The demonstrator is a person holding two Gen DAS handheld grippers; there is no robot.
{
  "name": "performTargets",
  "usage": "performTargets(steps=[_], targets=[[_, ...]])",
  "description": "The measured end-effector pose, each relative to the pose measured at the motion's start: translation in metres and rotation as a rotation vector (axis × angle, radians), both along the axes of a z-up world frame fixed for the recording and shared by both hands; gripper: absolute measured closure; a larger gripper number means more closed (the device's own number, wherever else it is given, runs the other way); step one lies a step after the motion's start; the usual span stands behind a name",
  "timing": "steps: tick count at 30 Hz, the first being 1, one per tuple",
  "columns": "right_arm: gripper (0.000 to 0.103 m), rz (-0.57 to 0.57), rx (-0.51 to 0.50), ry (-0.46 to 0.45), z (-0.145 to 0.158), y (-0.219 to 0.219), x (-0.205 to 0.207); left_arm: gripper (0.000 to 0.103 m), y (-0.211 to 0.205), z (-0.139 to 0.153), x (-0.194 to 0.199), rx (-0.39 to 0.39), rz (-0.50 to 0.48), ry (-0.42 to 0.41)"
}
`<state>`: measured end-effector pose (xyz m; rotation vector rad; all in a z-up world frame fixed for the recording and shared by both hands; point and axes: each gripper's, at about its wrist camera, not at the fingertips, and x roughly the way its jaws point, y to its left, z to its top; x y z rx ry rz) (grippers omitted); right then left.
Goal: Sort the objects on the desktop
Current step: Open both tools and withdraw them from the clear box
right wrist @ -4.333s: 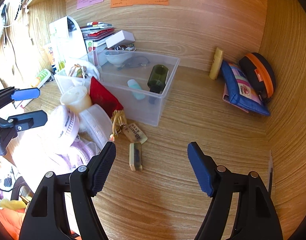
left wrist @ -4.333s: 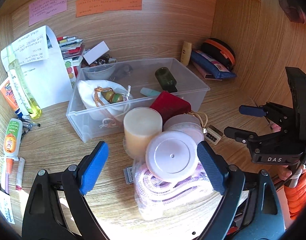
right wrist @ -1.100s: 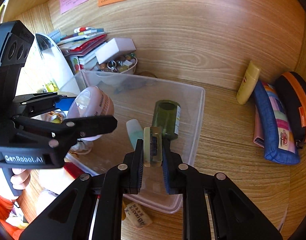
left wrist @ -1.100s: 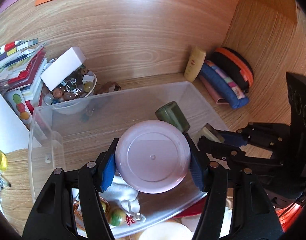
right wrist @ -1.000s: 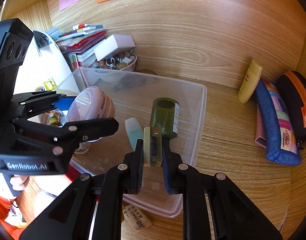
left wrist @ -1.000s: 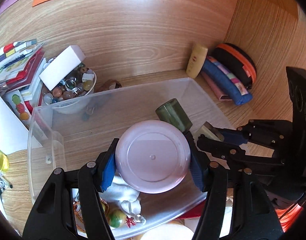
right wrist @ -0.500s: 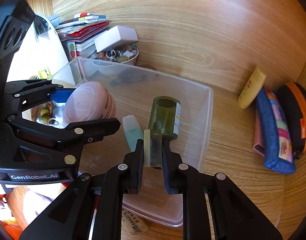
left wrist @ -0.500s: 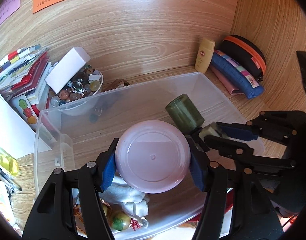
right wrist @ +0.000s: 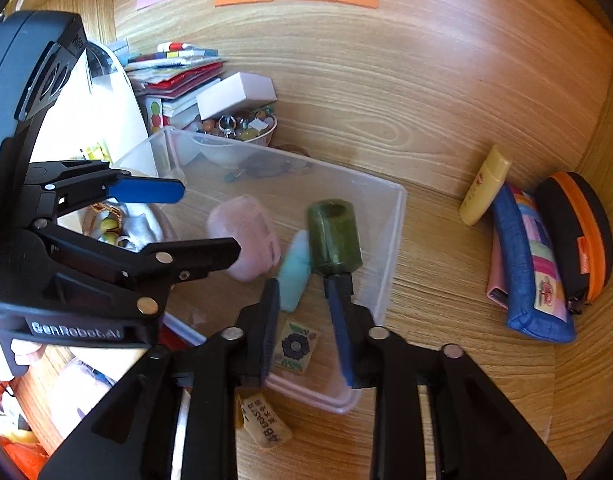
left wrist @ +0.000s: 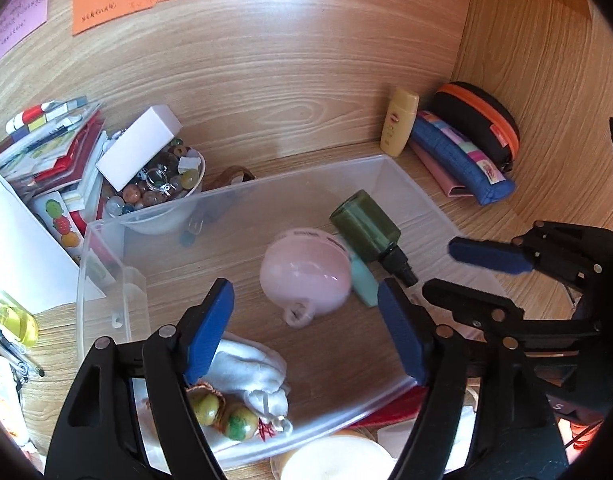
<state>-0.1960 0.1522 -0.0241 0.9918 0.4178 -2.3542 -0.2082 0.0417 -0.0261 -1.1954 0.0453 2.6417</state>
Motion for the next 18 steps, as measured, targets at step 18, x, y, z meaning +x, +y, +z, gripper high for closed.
performTargets(steps=[18], targets=[[0.037,-0.053,-0.091,0.085,0.033,0.035,0.047,0.013,-0.022,0.037,0.068,0.001,0.083,0.146]])
